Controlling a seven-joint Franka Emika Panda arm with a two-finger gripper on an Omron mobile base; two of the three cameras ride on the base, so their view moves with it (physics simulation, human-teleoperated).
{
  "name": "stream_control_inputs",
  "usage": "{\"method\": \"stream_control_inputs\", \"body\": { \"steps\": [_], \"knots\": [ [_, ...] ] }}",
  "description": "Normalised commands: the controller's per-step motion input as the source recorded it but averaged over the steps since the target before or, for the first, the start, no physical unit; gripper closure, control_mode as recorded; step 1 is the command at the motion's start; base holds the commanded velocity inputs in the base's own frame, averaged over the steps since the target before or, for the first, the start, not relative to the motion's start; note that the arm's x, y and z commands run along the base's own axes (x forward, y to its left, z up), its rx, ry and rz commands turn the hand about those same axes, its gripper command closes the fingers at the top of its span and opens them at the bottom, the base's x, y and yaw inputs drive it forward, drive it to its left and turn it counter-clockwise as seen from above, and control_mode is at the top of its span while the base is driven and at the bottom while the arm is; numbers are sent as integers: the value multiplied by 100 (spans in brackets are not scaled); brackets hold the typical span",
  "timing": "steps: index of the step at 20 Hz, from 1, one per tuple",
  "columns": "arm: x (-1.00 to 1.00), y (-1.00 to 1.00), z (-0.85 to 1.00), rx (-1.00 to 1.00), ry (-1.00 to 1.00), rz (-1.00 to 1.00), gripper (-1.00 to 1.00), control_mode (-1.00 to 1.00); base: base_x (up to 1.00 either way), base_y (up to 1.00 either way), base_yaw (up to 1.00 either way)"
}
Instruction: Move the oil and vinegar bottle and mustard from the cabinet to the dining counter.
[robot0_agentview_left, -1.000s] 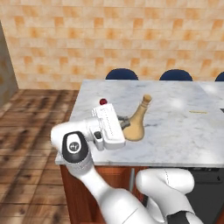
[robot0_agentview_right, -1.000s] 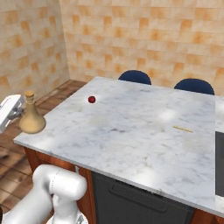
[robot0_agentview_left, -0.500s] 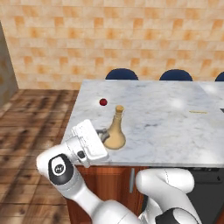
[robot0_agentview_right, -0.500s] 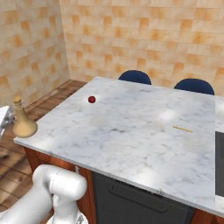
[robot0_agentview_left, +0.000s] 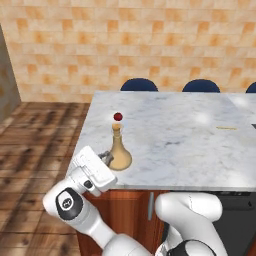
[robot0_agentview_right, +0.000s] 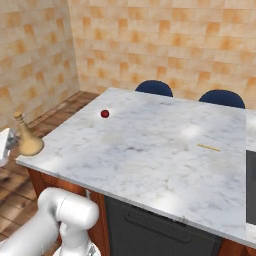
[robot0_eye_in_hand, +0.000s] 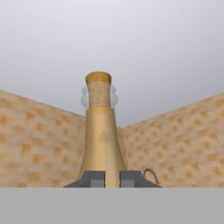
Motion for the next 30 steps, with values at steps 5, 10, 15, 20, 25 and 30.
{"method": "stream_control_inputs", "body": {
  "steps": [5,10,15,20,25,30],
  "knots": [
    [34,5,-33,-7,9,11,100,-100,0,0,0],
    [27,0,-38,0,8,15,100,-100,0,0,0],
    [30,0,-32,0,4,18,100,-100,0,0,0],
    [27,0,-23,0,0,21,100,-100,0,0,0],
    [35,0,-29,0,0,17,100,-100,0,0,0],
    [39,0,-20,0,0,16,100,-100,0,0,0]
  ]
}}
